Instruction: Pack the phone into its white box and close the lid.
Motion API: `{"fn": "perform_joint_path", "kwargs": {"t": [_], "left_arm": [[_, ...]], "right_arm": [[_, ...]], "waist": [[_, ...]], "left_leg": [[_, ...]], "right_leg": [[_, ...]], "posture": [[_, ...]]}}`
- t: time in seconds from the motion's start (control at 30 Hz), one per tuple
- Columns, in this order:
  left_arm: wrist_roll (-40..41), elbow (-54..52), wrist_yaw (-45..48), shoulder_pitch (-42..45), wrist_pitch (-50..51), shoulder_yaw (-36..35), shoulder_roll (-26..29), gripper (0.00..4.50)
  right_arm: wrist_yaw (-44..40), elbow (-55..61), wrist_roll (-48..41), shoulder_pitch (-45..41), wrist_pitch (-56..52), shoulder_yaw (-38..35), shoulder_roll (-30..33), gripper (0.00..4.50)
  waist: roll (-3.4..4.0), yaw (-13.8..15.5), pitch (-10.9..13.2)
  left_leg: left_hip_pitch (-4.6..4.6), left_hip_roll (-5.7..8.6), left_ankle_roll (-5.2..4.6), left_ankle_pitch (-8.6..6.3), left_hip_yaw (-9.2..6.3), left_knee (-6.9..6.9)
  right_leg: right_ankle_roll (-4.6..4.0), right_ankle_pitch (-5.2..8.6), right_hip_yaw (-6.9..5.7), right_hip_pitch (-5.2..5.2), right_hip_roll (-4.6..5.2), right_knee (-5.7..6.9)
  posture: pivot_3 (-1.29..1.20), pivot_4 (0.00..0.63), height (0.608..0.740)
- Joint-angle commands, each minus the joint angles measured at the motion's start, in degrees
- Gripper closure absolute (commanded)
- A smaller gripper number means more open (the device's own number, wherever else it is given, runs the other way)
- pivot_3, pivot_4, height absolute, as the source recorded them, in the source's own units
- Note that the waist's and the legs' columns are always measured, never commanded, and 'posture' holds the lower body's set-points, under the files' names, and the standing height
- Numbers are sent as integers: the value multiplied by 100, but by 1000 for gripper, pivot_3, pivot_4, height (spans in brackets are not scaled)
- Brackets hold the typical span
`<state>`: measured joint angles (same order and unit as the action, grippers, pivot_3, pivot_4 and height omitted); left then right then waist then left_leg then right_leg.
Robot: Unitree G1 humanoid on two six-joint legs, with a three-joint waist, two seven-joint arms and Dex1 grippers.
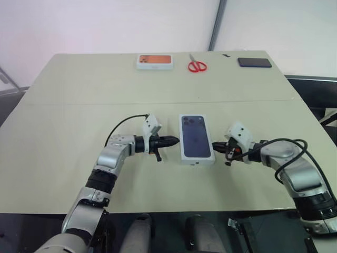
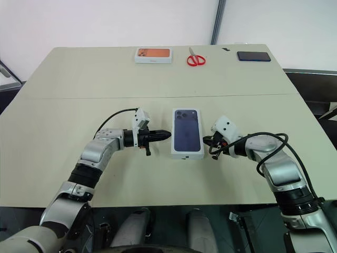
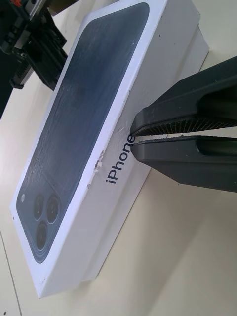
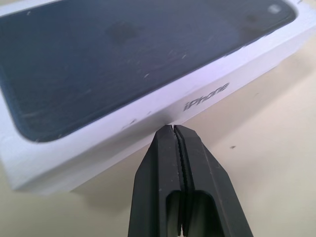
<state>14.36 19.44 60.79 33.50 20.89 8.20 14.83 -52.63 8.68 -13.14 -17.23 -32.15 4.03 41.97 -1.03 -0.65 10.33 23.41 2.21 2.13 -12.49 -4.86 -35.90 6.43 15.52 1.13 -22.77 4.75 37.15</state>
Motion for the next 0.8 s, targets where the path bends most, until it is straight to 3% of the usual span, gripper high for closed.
{"fn": "perform_joint_path", "kwargs": {"t": [0.03,0.57,0.8], "left_arm": [[102,-213,35,5,-43,18,-15,4228],[379,-261,41,280,38,-286,307,4228],[617,152,-236,881,31,-445,-338,4228]], "right_arm": [[-111,136,64,-65,215,30,144,4460],[-271,-586,112,-571,724,-351,442,4460],[-149,-153,-389,-779,207,-296,-108,4460]], "waist": [[0,0,0],[1,-10,2],[-3,9,6]], "left_leg": [[0,0,0,0,0,0],[0,-1,0,0,1,1],[3,0,0,0,-4,-3]], "right_leg": [[0,0,0,0,0,0],[0,0,0,-1,-2,0],[1,0,-4,2,0,-4]], "posture": [[0,150,740],[0,150,740],[0,150,740]]}}
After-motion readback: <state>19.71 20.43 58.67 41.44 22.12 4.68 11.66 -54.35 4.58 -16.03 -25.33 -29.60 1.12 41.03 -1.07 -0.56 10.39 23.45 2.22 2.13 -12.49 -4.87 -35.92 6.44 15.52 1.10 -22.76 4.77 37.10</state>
